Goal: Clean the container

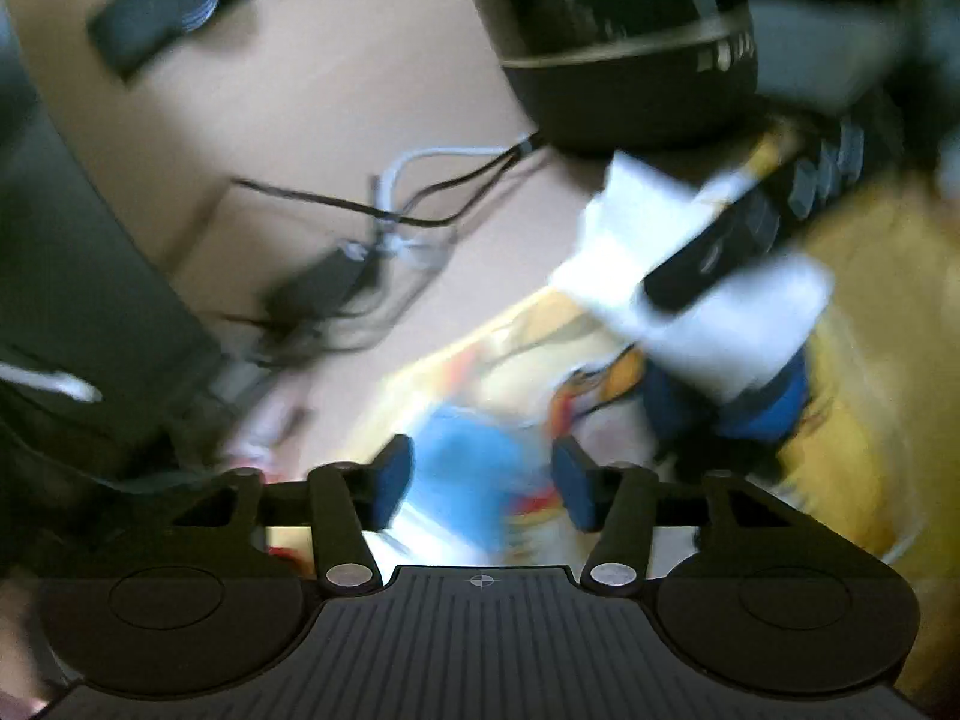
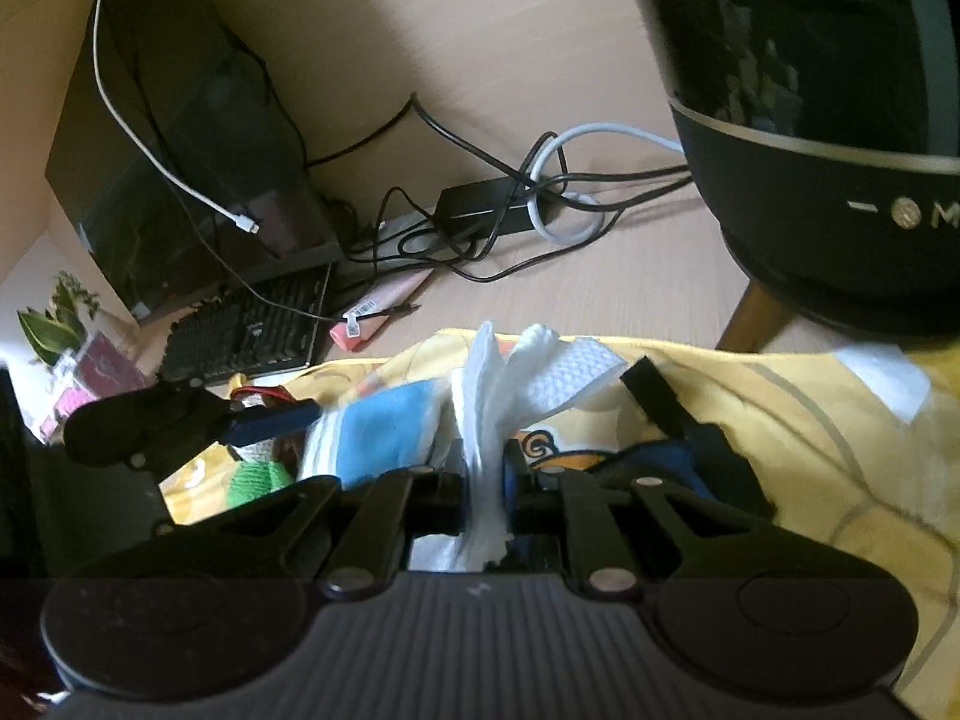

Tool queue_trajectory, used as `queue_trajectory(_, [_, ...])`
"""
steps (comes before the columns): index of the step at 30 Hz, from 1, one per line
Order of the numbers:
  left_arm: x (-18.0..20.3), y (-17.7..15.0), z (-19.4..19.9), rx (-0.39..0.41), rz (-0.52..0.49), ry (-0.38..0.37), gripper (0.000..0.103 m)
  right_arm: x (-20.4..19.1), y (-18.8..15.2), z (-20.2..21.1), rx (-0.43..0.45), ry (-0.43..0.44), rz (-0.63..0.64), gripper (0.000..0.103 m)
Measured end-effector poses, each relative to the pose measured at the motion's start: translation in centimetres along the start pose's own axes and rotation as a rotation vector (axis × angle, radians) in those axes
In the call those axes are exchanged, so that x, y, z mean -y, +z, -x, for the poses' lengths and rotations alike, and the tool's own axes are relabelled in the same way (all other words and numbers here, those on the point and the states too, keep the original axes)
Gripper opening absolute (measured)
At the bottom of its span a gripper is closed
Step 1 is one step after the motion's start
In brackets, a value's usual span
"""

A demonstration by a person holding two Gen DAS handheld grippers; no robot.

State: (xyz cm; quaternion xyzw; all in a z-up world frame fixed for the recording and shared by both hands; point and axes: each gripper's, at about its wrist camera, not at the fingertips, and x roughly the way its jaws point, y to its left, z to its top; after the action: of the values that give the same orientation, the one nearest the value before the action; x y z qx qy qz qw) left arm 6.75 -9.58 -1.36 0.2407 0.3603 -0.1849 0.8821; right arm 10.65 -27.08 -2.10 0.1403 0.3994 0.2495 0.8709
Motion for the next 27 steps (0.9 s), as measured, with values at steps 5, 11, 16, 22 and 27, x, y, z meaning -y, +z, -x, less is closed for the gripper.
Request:
queue_trajectory(5, [0.4,-2.2,-0.7,-0.087,0.092,-0.171,0.080,0.4,-1.9,-1.4,-0.100,0.056,-0.029,0.014])
queue_trajectory(11, [-1.9,-2.8,2.0,-0.033,0.201,-0.233,0.094,-0.6,-3.8,-2.7,-0.187,0.073,0.003,0.014])
queue_trajectory(16, [-4.4,-3.1,3.4,-0.020,0.259,-0.292,0.099,-1.4,-1.9,-2.7,-0.124,0.071,0.031,0.013])
queue_trajectory(22, [-4.3,-5.1,0.6,-0.200,0.354,-0.349,0.099,-5.1,1.0,-5.9,-0.093,0.164,0.091,0.013])
queue_trajectory(27, [-5.8,-4.6,3.3,-0.123,0.339,-0.308,0.099,-6.4,0.5,-8.2,-0.143,0.069,0.198,0.012])
